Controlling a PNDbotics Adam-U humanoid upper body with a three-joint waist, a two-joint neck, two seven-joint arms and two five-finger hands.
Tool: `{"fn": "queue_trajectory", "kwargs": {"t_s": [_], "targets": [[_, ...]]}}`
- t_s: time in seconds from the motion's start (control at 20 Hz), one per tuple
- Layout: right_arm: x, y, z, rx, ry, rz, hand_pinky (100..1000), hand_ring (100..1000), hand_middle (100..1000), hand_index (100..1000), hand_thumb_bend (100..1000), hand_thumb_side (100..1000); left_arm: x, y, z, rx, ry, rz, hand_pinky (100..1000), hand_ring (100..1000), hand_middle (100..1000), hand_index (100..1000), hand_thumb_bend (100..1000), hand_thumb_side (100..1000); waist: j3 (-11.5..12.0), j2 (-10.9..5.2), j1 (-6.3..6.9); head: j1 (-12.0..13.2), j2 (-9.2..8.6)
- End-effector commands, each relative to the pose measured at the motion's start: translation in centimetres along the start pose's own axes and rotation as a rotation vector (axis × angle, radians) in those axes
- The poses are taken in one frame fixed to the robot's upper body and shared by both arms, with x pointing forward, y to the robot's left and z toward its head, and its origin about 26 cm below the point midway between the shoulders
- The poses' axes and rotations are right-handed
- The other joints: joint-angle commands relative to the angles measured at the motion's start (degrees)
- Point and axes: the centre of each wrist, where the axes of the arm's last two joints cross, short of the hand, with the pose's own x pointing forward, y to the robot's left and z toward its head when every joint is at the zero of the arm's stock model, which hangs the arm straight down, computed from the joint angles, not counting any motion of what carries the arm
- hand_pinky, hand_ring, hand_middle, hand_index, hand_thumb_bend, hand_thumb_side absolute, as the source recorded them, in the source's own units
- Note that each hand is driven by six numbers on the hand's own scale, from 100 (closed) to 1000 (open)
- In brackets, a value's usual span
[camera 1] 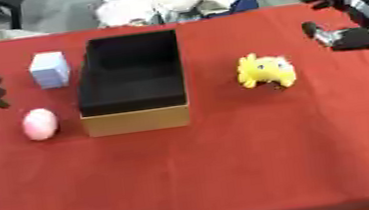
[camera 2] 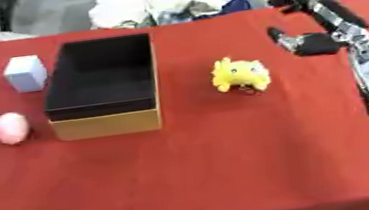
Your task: Pick up objects on the table and place them in the box.
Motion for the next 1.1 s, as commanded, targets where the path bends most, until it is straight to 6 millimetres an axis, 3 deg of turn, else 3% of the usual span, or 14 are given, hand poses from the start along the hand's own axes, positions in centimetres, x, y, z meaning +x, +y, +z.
{"fn": "queue_trajectory", "kwargs": {"t_s": [0.05, 0.4, 1.1], "targets": [[-0.9, -2.3, -0.3, 0.066, 0.022, 0.082, 840, 885, 842, 929, 261, 522, 0.7, 0.7, -0.3, -0.004, -0.023, -0.023, 627, 535, 549, 728, 213, 860, 0.1, -0.99, -0.04, -0.29, 0.29], [-2.3, -1.8, -2.9, 0.202, 0.059, 0.115, 840, 890, 850, 932, 271, 594, 0.6, 0.6, -0.2, -0.011, -0.022, -0.022, 628, 535, 550, 728, 212, 861, 0.22, -1.3, 0.06, -0.48, 0.29], [-3.2, 3.7, -5.4, 0.421, 0.163, 0.135, 848, 906, 866, 937, 275, 729, 0.6, 0.4, -0.3, -0.021, -0.024, -0.017, 629, 537, 550, 729, 212, 862, 0.74, -1.54, 0.1, -0.97, 0.29]]}}
